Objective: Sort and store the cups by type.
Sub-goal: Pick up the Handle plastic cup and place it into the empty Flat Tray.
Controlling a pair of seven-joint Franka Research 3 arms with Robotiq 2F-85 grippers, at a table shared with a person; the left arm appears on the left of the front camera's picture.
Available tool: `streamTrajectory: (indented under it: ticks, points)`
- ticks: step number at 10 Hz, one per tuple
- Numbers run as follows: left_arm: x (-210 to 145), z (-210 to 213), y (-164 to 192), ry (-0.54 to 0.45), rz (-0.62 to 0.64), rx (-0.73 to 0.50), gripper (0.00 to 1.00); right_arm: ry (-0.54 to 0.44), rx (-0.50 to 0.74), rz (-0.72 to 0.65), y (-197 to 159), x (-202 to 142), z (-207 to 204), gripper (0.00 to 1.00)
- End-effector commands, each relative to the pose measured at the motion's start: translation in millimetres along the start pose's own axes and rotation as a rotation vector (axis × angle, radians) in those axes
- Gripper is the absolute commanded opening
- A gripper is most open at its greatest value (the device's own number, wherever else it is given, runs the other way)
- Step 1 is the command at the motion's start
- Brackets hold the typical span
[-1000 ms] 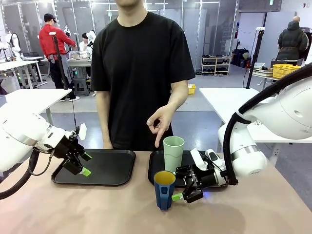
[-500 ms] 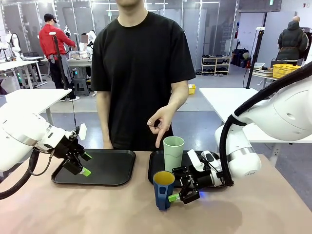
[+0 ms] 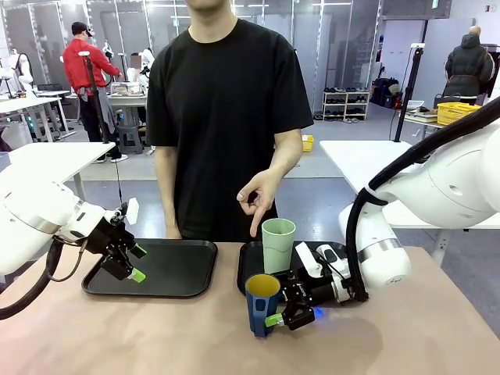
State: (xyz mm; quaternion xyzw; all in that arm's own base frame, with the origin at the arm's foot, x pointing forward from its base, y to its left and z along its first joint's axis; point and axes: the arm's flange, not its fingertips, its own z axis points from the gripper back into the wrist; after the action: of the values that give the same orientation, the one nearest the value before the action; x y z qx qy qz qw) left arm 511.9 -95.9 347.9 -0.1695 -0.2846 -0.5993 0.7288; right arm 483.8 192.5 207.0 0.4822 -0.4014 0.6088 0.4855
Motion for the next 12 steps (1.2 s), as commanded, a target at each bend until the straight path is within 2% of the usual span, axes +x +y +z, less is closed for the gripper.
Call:
streamTrajectory:
  ticks: [1, 5, 6, 7, 8, 9, 10, 11, 12]
  points:
    - [1.1, 1.2, 0.5, -0.001, -0.007, 0.003, 1.00, -0.021, 0.006, 0.051, -4.5, -3.8, -11.8, 1.00]
    - [1.1, 1.2, 0.5, -0.001, -0.007, 0.003, 1.00, -0.032, 0.020, 0.053, -5.0, -5.9, -16.3, 1.00]
    - [1.1, 1.2, 0.5, -0.001, -0.007, 0.003, 1.00, -0.035, 0.026, 0.064, -3.7, -5.4, -15.5, 0.85]
    - [1.1, 1.2, 0.5, -0.001, -0.007, 0.003, 1.00, -0.042, 0.027, 0.066, -2.3, -4.2, -14.7, 0.85]
    - [1.1, 1.2, 0.5, -0.001, -0.007, 0.003, 1.00, -0.040, 0.039, 0.062, -0.6, -1.6, -14.9, 0.70]
    - [1.1, 1.2, 0.5, -0.001, -0.007, 0.003, 1.00, -0.042, 0.031, 0.064, 2.5, 5.5, -15.6, 0.69]
    - [1.1, 1.2, 0.5, -0.001, -0.007, 0.003, 1.00, -0.027, 0.035, 0.074, 6.6, 14.5, -17.3, 0.55]
    - [1.1, 1.2, 0.5, -0.001, -0.007, 0.003, 1.00, -0.025, 0.024, 0.074, 10.9, 24.3, -18.9, 0.54]
    - [1.1, 1.2, 0.5, -0.001, -0.007, 0.003, 1.00, -0.014, 0.016, 0.076, 14.3, 33.3, -19.9, 0.40]
